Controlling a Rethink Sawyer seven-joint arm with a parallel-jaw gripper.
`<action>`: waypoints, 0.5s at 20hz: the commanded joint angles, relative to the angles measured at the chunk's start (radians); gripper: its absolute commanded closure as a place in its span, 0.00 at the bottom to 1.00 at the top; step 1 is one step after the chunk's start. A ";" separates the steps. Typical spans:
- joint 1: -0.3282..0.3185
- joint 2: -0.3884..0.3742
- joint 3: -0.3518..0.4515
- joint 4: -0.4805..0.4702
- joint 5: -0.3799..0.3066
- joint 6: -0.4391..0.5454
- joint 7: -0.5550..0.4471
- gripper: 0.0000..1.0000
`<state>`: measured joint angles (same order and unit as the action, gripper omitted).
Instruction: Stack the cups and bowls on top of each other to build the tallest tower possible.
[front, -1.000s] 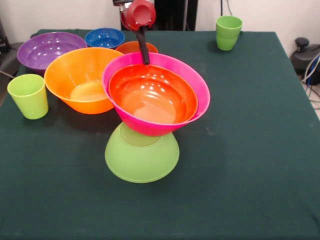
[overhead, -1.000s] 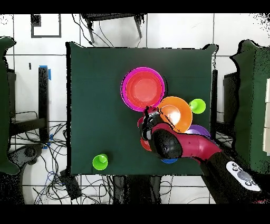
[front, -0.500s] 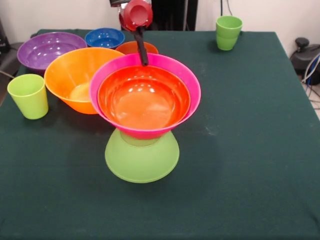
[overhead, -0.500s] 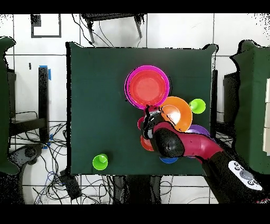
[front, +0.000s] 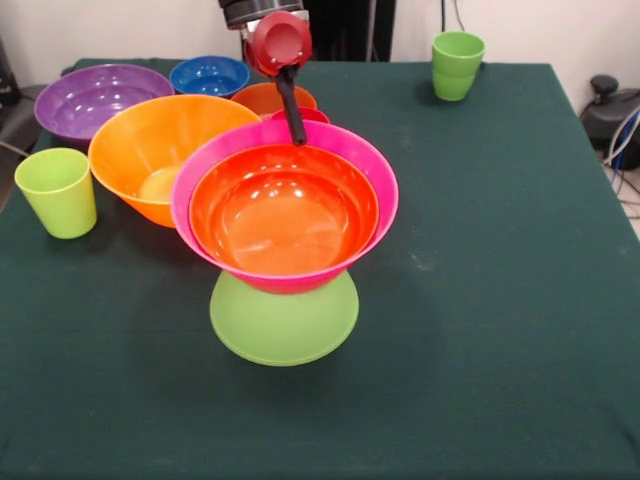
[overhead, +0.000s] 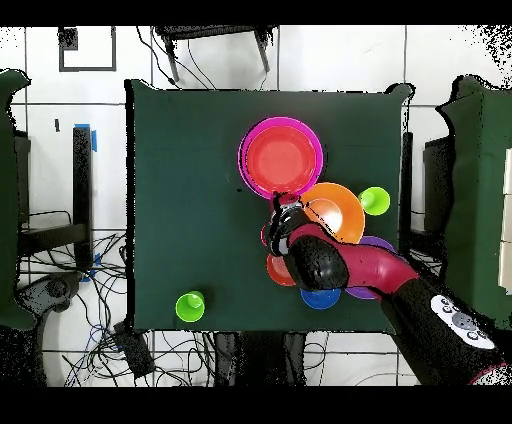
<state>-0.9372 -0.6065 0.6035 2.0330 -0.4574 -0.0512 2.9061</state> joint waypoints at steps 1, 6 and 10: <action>-0.009 0.038 0.077 -0.091 -0.015 0.106 -0.082 1.00; -0.007 0.019 0.074 -0.085 -0.009 0.123 -0.080 1.00; -0.006 0.002 0.074 -0.073 -0.010 0.133 -0.079 1.00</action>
<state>-0.9590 -0.6000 0.6319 2.0167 -0.4574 -0.0238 2.9061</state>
